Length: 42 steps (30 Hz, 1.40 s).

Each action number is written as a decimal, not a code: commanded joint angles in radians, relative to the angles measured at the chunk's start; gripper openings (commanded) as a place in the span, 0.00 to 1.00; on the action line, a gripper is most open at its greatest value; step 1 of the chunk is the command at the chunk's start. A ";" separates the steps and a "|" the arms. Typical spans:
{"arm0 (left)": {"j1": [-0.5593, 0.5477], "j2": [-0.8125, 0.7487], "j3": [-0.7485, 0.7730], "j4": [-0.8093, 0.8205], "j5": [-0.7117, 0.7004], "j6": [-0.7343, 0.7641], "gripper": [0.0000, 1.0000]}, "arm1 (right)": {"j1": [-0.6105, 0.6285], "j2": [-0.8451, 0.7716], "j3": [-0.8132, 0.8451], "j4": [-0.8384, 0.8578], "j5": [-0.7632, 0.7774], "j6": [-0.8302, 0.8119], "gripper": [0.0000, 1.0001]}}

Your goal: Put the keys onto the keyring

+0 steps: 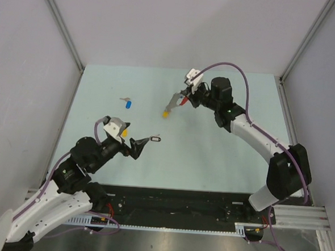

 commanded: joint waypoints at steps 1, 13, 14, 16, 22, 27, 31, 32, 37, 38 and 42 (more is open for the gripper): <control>0.010 -0.052 -0.007 -0.028 -0.197 -0.027 1.00 | -0.077 0.067 0.069 0.107 0.017 0.045 0.00; 0.134 -0.101 -0.014 -0.088 -0.342 -0.195 1.00 | -0.094 0.017 -0.257 0.054 0.102 0.157 0.00; 0.136 -0.103 -0.012 -0.090 -0.342 -0.195 1.00 | -0.093 -0.011 -0.316 0.053 0.114 0.177 0.00; 0.139 -0.110 -0.007 -0.091 -0.325 -0.189 1.00 | -0.094 -0.046 -0.372 0.036 0.143 0.233 0.00; 0.166 -0.129 -0.007 -0.100 -0.323 -0.184 1.00 | -0.094 -0.187 -0.515 -0.065 0.180 0.391 0.19; 0.215 -0.146 -0.003 -0.113 -0.314 -0.181 1.00 | -0.097 -0.328 -0.561 -0.200 0.253 0.485 0.42; 0.240 -0.172 -0.011 -0.097 -0.309 -0.189 1.00 | -0.129 -0.456 -0.575 -0.283 0.338 0.554 0.57; 0.249 -0.176 -0.008 -0.096 -0.308 -0.187 1.00 | -0.142 -0.482 -0.575 -0.300 0.350 0.581 0.60; 0.266 -0.202 0.006 -0.105 -0.341 -0.176 1.00 | -0.186 -0.699 -0.570 -0.389 0.516 0.658 0.72; 0.266 -0.216 0.003 -0.094 -0.360 -0.175 1.00 | -0.186 -0.745 -0.570 -0.398 0.549 0.680 0.74; 0.268 -0.328 -0.023 -0.065 -0.432 -0.202 1.00 | -0.188 -0.986 -0.569 -0.424 0.732 0.732 1.00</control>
